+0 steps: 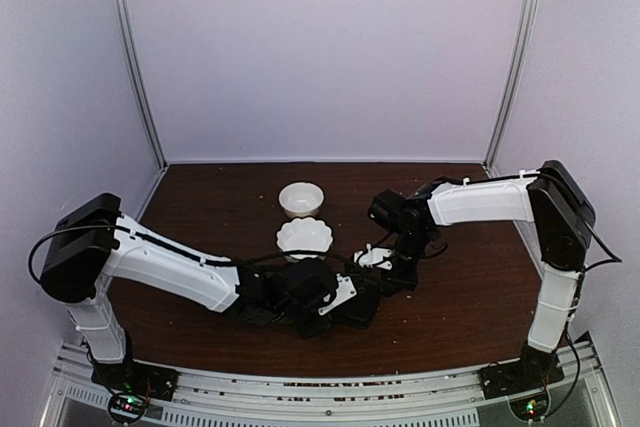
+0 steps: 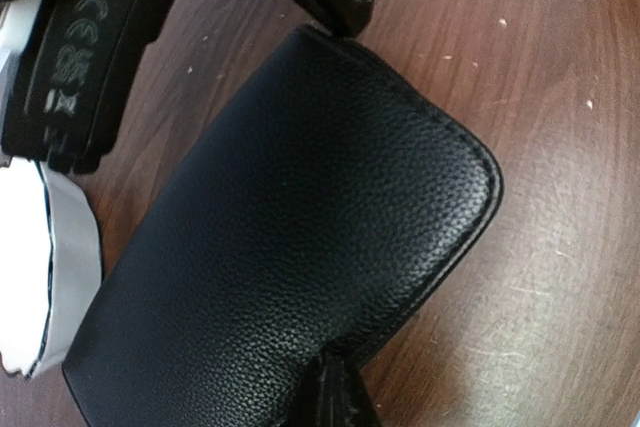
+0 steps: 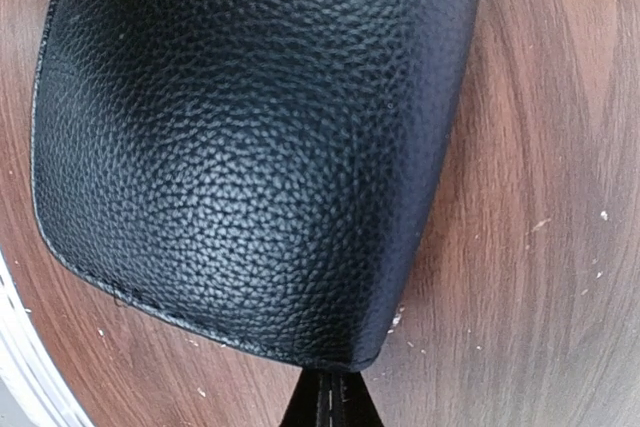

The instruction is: Sort the hair-cutting tools

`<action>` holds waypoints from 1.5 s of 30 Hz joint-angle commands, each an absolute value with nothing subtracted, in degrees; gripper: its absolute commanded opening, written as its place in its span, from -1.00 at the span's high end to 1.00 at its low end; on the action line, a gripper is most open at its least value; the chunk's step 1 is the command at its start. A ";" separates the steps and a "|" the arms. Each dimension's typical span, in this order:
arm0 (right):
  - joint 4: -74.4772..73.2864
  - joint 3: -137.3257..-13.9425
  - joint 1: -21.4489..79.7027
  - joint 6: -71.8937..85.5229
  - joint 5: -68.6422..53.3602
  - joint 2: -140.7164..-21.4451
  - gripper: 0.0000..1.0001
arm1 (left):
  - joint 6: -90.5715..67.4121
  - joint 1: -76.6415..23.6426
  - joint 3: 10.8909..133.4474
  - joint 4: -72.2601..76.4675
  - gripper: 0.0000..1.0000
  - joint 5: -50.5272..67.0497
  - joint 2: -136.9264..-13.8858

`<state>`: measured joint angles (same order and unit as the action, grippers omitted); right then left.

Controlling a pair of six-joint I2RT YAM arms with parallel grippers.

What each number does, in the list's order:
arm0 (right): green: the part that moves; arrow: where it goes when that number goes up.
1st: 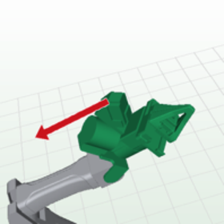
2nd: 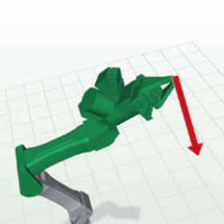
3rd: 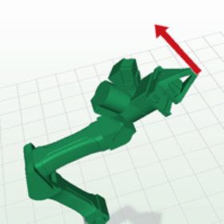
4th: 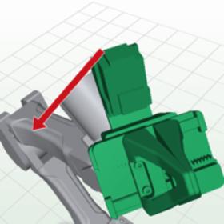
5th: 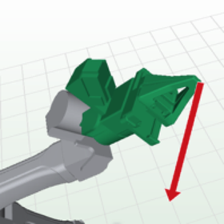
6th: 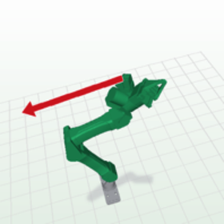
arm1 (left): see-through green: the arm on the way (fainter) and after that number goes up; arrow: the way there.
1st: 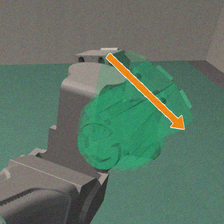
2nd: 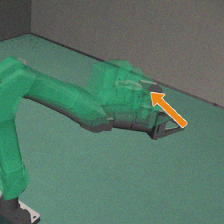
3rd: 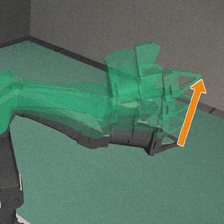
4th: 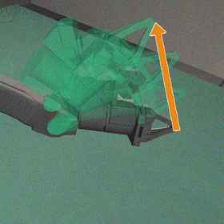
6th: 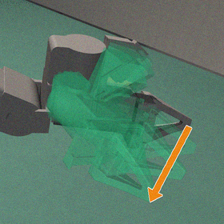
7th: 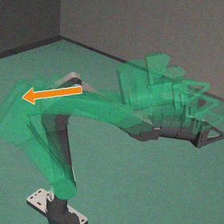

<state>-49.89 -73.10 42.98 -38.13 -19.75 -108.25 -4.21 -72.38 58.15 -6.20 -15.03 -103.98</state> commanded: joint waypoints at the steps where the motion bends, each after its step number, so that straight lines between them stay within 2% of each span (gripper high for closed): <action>1: -51.56 -74.47 43.07 -37.01 -21.10 -107.23 1.00 | 0.22 -71.37 56.11 -6.40 0.60 -14.21 -103.12; 3: -52.07 -76.57 43.07 -36.89 -20.93 -108.99 1.00 | 2.62 -72.71 55.85 -6.37 0.34 -15.76 -101.63; 5: -52.43 -78.80 43.07 -36.61 -21.26 -110.59 1.00 | 4.68 -73.91 56.25 -6.70 0.22 -17.87 -100.59; 16: -55.21 -88.92 43.07 -37.35 -22.60 -117.12 1.00 | 14.39 -74.71 60.99 -7.04 0.18 -18.83 -101.85; 22: -55.84 -91.33 43.15 -36.96 -23.23 -118.80 1.00 | 17.65 -74.71 66.44 -8.64 0.29 -17.79 -106.55; 27: -55.98 -91.41 43.20 -36.96 -23.38 -118.92 1.00 | 18.15 -74.70 69.36 -9.92 0.31 -16.09 -109.23; 31: -55.90 -91.54 43.15 -36.98 -23.46 -119.04 1.00 | 17.66 -74.71 70.76 -10.94 0.34 -19.58 -111.53; 34: -56.06 -91.58 43.16 -37.00 -23.64 -119.09 1.00 | 16.45 -74.71 71.93 -11.06 0.50 -25.27 -113.68; 36: -56.18 -91.39 43.24 -37.00 -23.79 -119.14 1.00 | 15.66 -74.64 72.97 -11.18 0.72 -28.76 -115.64; 37: -56.36 -91.14 43.24 -37.05 -24.09 -119.08 1.00 | 15.13 -74.62 73.36 -11.13 0.94 -30.06 -116.55; 38: -56.56 -90.60 43.24 -37.15 -24.21 -118.83 1.00 | 14.59 -74.62 73.53 -10.93 1.00 -31.22 -116.79; 45: -56.96 -83.74 43.39 -38.04 -27.96 -114.14 1.00 | 10.88 -73.60 72.88 -9.28 1.00 -32.60 -117.59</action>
<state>-52.99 -87.22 42.57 -37.12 -21.56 -118.54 14.59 -75.83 72.77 -9.65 -28.29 -115.48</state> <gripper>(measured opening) 0.019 0.040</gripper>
